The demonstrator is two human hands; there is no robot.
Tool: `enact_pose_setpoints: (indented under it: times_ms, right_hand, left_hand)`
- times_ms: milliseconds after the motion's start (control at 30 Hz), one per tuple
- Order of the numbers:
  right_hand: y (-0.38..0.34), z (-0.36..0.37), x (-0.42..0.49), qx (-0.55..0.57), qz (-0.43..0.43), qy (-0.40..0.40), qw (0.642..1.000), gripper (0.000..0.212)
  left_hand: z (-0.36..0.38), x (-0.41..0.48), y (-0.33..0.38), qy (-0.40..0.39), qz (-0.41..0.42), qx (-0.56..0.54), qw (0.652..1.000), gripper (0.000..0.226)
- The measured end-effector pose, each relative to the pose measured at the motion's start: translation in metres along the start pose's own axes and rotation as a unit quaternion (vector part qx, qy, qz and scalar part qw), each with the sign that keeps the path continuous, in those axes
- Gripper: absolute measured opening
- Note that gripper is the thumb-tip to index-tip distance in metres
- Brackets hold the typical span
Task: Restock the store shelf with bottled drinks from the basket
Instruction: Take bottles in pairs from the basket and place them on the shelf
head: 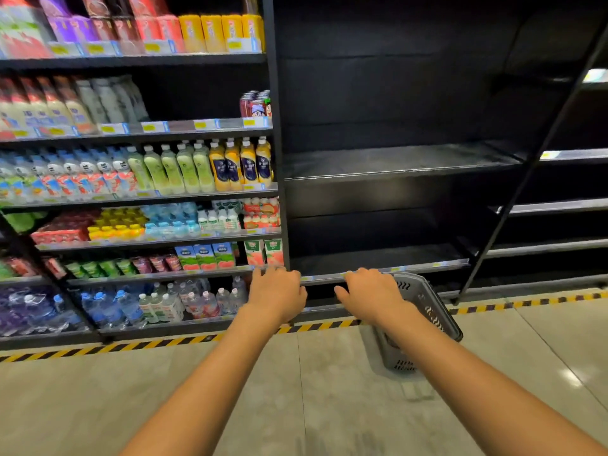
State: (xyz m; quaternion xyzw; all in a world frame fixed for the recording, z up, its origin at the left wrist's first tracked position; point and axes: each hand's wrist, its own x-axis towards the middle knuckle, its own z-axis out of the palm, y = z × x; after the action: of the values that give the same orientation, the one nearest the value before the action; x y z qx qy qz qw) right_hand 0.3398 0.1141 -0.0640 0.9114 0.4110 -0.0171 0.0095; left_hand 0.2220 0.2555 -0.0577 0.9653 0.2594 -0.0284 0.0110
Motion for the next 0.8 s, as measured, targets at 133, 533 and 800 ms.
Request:
enact_pose_setpoints:
  times_ms: [133,533,800]
  right_hand:
    - [0.02,0.004,0.073,0.014,0.051,-0.008,0.999,0.044]
    - [0.115,0.087,0.245,0.074,0.19,-0.08,0.976,0.049]
    - [0.238,0.125,0.347,0.141,0.318,-0.082,0.934,0.046]
  left_hand:
    - [-0.002,0.091,-0.017,0.004,0.045,0.009,0.999,0.037]
    - [0.065,0.328,0.043,-0.1,0.172,0.016,0.98,0.039]
    - [0.089,0.515,0.141,-0.149,0.274,0.042,0.949,0.038]
